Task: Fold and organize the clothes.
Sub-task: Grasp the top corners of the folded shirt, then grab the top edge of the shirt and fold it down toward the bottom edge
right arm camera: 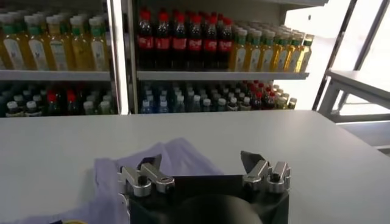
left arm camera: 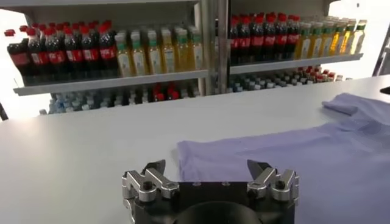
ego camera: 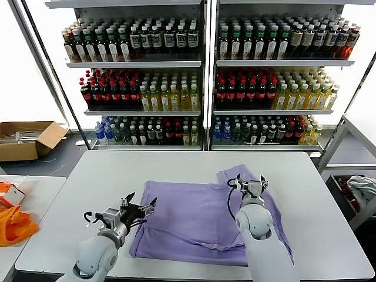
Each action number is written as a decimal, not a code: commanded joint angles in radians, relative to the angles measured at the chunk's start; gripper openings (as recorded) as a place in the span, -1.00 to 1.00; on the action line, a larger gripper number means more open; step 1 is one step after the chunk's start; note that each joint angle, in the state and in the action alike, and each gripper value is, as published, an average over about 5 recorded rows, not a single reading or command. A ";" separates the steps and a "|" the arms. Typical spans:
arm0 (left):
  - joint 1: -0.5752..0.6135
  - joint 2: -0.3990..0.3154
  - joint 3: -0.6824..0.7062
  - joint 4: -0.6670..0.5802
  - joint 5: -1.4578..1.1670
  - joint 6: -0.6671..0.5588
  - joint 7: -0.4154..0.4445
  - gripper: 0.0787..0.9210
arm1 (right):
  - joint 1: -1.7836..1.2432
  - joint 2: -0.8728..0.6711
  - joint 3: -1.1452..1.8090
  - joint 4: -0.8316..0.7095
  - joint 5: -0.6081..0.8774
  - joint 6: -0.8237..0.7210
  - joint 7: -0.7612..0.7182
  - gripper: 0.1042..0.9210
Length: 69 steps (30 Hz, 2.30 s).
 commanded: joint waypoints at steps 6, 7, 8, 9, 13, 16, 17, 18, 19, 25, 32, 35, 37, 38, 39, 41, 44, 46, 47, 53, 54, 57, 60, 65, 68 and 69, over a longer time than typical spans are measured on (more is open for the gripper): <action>-0.231 0.022 0.070 0.248 -0.042 0.007 0.015 0.77 | 0.164 -0.082 0.003 -0.258 0.026 -0.005 -0.246 0.76; -0.237 0.023 0.073 0.257 -0.043 0.006 0.015 0.77 | 0.172 -0.091 0.003 -0.279 0.023 -0.005 -0.273 0.76; -0.244 0.023 0.075 0.265 -0.044 0.006 0.016 0.77 | 0.180 -0.099 0.003 -0.299 0.020 -0.005 -0.298 0.76; -0.250 0.022 0.077 0.273 -0.045 0.006 0.016 0.77 | 0.185 -0.105 0.003 -0.314 0.018 -0.005 -0.319 0.76; -0.267 0.019 0.084 0.298 -0.047 0.005 0.017 0.77 | 0.211 -0.112 0.005 -0.360 0.044 -0.004 -0.360 0.76; -0.274 0.016 0.088 0.309 -0.046 0.005 0.017 0.77 | 0.235 -0.107 0.007 -0.382 0.076 -0.003 -0.371 0.76; -0.277 0.016 0.089 0.312 -0.046 0.005 0.016 0.77 | 0.240 -0.104 0.007 -0.385 0.082 -0.003 -0.372 0.76; -0.280 0.015 0.091 0.316 -0.046 0.004 0.016 0.77 | 0.244 -0.102 0.007 -0.386 0.086 -0.004 -0.372 0.76; -0.283 0.015 0.092 0.320 -0.046 0.004 0.016 0.77 | 0.247 -0.101 0.006 -0.387 0.089 -0.004 -0.372 0.76; -0.290 0.008 0.094 0.335 -0.049 0.005 0.019 0.77 | 0.236 -0.105 0.003 -0.374 0.092 -0.004 -0.360 0.76; -0.272 0.011 0.084 0.344 -0.065 0.022 0.027 0.71 | 0.198 -0.124 -0.009 -0.300 0.092 -0.005 -0.349 0.57; -0.258 0.016 0.084 0.335 -0.072 0.030 0.031 0.54 | 0.187 -0.124 -0.012 -0.282 0.089 -0.005 -0.345 0.36; -0.250 0.017 0.086 0.329 -0.073 0.033 0.036 0.41 | 0.178 -0.123 -0.011 -0.272 0.087 -0.005 -0.342 0.22; -0.248 0.015 0.087 0.327 -0.073 0.034 0.039 0.33 | 0.175 -0.122 -0.010 -0.268 0.086 -0.005 -0.341 0.17; -0.246 0.013 0.088 0.326 -0.073 0.035 0.041 0.27 | 0.173 -0.121 -0.009 -0.266 0.085 -0.005 -0.339 0.11; -0.245 0.010 0.090 0.324 -0.073 0.037 0.048 0.12 | 0.167 -0.120 -0.004 -0.262 0.083 -0.005 -0.338 0.04; -0.236 0.006 0.094 0.311 -0.073 0.043 0.066 -0.08 | 0.157 -0.120 0.000 -0.254 0.082 -0.004 -0.337 -0.13; -0.226 0.003 0.095 0.300 -0.073 0.045 0.079 -0.20 | 0.149 -0.118 0.003 -0.249 0.081 -0.004 -0.334 -0.28; -0.221 0.001 0.094 0.297 -0.072 0.045 0.085 -0.29 | 0.145 -0.117 0.005 -0.248 0.081 -0.004 -0.331 -0.34; -0.205 -0.011 0.086 0.288 -0.073 0.037 0.098 -0.70 | 0.126 -0.107 0.016 -0.234 0.083 -0.004 -0.313 -0.81; -0.202 -0.011 0.083 0.286 -0.074 0.033 0.099 -0.76 | 0.123 -0.105 0.018 -0.228 0.084 -0.004 -0.308 -0.87; -0.196 -0.013 0.075 0.281 -0.079 0.016 0.099 -0.93 | 0.116 -0.102 0.025 -0.206 0.092 -0.004 -0.293 -0.98; -0.192 -0.015 0.067 0.273 -0.082 -0.011 0.096 -0.98 | 0.107 -0.099 0.037 -0.168 0.108 -0.003 -0.277 -0.99; -0.179 -0.015 0.046 0.232 -0.082 -0.047 0.089 -0.98 | 0.076 -0.105 0.058 -0.046 0.148 -0.004 -0.249 -0.99; -0.162 -0.012 0.031 0.193 -0.082 -0.064 0.079 -0.99 | 0.045 -0.111 0.065 0.043 0.165 -0.003 -0.236 -0.99; -0.156 -0.012 0.026 0.181 -0.082 -0.068 0.074 -0.99 | 0.031 -0.113 0.068 0.070 0.167 -0.002 -0.232 -0.99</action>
